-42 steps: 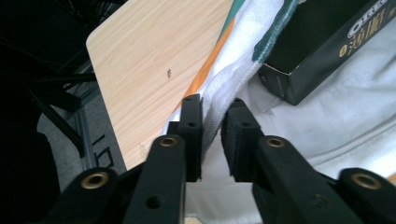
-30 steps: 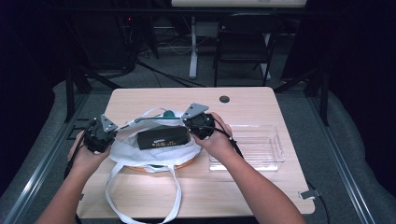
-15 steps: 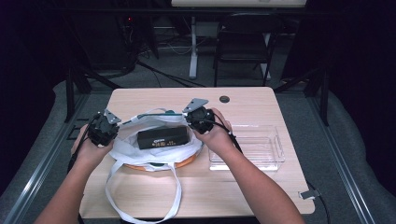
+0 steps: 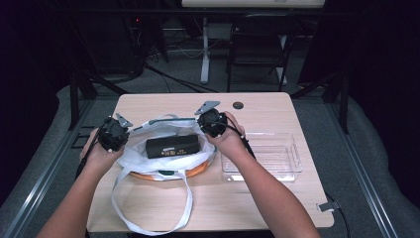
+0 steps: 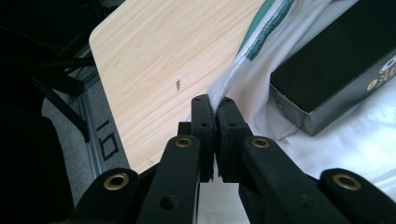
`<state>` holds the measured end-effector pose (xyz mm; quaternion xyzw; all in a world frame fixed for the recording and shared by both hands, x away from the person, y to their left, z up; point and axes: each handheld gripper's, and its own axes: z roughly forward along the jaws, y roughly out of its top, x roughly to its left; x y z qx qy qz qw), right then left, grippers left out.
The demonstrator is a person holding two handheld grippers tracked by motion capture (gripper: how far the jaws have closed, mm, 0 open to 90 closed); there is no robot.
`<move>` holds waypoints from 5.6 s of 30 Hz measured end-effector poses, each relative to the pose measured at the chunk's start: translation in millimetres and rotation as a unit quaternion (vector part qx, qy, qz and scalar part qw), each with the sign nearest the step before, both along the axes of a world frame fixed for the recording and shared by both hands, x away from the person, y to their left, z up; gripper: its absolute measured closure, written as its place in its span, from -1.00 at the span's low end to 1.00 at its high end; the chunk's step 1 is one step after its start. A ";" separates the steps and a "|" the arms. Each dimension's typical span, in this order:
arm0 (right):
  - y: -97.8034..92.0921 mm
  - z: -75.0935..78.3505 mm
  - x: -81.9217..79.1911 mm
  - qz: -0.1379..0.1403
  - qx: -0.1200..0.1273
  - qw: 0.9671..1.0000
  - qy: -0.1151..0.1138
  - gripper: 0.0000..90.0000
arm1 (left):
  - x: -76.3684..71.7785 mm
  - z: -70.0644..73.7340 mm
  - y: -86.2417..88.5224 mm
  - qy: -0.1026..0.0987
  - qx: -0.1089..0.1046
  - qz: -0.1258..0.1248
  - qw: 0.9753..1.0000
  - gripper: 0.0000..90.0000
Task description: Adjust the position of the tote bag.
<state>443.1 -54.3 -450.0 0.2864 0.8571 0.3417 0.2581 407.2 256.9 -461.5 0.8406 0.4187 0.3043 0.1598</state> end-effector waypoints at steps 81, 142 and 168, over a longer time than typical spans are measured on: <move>16.2 -56.1 54.9 -0.043 -0.124 0.990 0.054 0.76 | 62.2 -59.2 -24.8 0.071 0.015 0.014 0.997 0.83; 17.3 -45.5 14.7 0.008 -0.118 0.991 0.060 0.37 | 34.7 -71.1 -15.7 0.081 0.011 -0.016 0.997 0.70; 24.1 -52.1 13.5 0.016 -0.139 0.987 0.078 0.52 | 35.3 -70.0 -12.9 0.088 -0.002 -0.019 0.996 0.92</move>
